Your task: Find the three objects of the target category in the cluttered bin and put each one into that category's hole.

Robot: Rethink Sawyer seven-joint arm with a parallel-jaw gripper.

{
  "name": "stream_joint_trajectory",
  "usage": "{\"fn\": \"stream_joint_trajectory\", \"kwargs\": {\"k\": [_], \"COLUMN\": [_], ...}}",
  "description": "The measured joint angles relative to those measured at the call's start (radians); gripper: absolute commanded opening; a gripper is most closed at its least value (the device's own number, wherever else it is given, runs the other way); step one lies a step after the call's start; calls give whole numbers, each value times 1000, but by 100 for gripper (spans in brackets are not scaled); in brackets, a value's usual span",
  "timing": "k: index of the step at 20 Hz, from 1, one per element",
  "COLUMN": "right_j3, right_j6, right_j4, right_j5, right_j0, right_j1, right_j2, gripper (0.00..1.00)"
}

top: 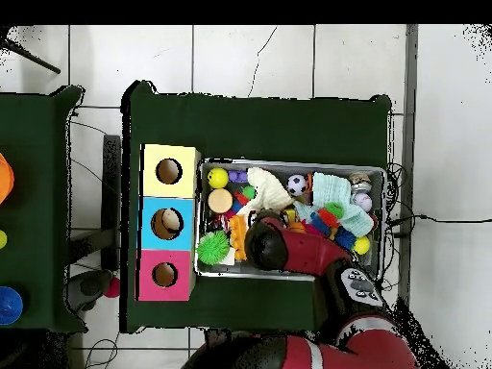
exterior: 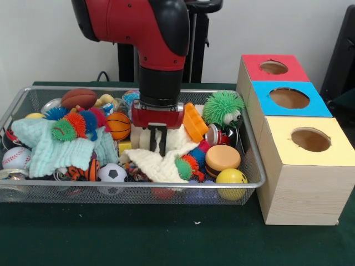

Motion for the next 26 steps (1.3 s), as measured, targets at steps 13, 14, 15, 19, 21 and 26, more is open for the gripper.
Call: {"fn": "stream_joint_trajectory", "kwargs": {"k": [13,14,15,19,21,26], "right_j3": [1,1,1,10,18,29], "right_j6": [0,0,0,0,0,0], "right_j4": [-49,-49,-49,-48,-46,-45], "right_j5": [313,377,399,509,557,668], "right_j0": [-27,-34,-37,-59,-68,-80], "right_j1": [-133,-159,-168,-211,-229,-271], "right_j2": [-22,-20,-18,-4,2,5], "gripper": [0,0,0,0,0,0]}}
